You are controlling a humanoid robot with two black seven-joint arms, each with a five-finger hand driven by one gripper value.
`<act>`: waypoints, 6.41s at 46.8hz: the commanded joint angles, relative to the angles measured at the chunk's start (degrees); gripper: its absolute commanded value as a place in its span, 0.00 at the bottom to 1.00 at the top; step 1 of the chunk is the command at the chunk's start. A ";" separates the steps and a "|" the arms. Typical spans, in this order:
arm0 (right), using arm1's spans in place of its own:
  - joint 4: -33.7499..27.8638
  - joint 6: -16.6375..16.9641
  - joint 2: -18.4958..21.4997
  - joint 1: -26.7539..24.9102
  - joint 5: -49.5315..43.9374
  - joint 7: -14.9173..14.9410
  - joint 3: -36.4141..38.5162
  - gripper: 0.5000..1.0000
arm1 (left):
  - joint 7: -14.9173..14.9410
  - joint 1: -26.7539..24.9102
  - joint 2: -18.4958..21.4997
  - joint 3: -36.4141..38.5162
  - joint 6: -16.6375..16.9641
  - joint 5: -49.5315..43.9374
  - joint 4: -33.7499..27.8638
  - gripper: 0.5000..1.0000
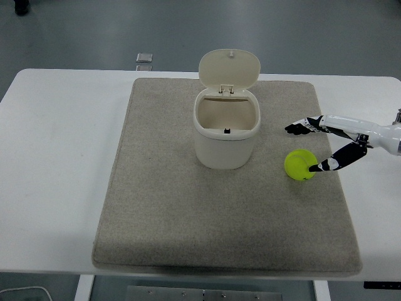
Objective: Pick up the tennis ball and place it in the box.
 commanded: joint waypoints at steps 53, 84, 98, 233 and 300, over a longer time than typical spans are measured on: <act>0.70 -13.08 -0.01 0.07 -2.86 0.72 -9.73 0.79 | 0.03 -0.02 0.00 0.00 0.00 0.00 -0.03 0.98; 0.70 -12.73 0.25 0.33 -2.33 0.45 -9.55 0.52 | -0.06 -0.02 0.00 0.00 0.00 0.00 0.06 0.98; 0.87 -11.59 0.25 0.33 -1.89 0.45 -9.46 0.15 | -0.06 -0.02 0.00 0.00 0.00 0.00 0.06 0.98; 4.39 -10.19 9.83 13.51 23.15 -3.06 -10.61 0.80 | -0.06 0.07 0.00 0.00 0.00 0.00 0.06 0.98; -11.52 -1.57 7.81 6.04 82.47 -11.67 -10.26 0.79 | -0.06 -0.02 0.00 0.00 0.00 0.00 0.06 0.98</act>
